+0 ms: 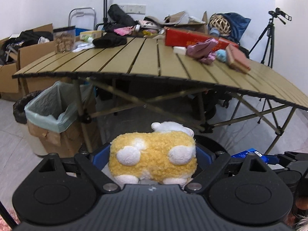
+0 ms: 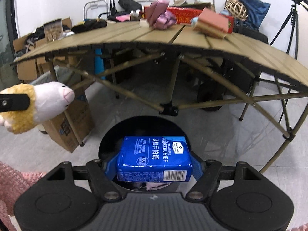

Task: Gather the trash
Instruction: 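Carry the plush toy and tissue pack down toward the black bin with both tools, then open the right gripper over the bin to drop the tissue pack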

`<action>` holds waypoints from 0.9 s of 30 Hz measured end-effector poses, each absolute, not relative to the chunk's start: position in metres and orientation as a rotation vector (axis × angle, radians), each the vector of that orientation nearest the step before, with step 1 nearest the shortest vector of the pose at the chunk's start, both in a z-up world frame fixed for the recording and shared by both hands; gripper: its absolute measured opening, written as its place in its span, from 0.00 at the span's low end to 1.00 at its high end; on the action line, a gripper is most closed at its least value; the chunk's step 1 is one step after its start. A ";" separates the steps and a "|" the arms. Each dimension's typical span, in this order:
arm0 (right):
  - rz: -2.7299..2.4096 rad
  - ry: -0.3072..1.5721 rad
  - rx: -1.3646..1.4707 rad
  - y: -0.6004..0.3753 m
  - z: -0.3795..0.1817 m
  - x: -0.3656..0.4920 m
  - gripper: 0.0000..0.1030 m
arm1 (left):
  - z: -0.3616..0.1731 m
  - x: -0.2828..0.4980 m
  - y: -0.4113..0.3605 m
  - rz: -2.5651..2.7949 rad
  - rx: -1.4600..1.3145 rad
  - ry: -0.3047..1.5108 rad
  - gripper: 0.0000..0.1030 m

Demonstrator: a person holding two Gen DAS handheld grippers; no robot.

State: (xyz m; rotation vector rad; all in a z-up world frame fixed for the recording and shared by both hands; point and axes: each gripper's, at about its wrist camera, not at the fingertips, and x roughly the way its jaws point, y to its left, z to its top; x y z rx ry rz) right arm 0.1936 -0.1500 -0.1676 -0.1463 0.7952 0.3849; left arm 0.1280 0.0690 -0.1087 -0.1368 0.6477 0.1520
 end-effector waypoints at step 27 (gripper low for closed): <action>0.377 0.928 -0.206 -0.099 -0.232 0.260 0.70 | -0.178 0.169 0.094 0.301 -0.074 0.836 0.88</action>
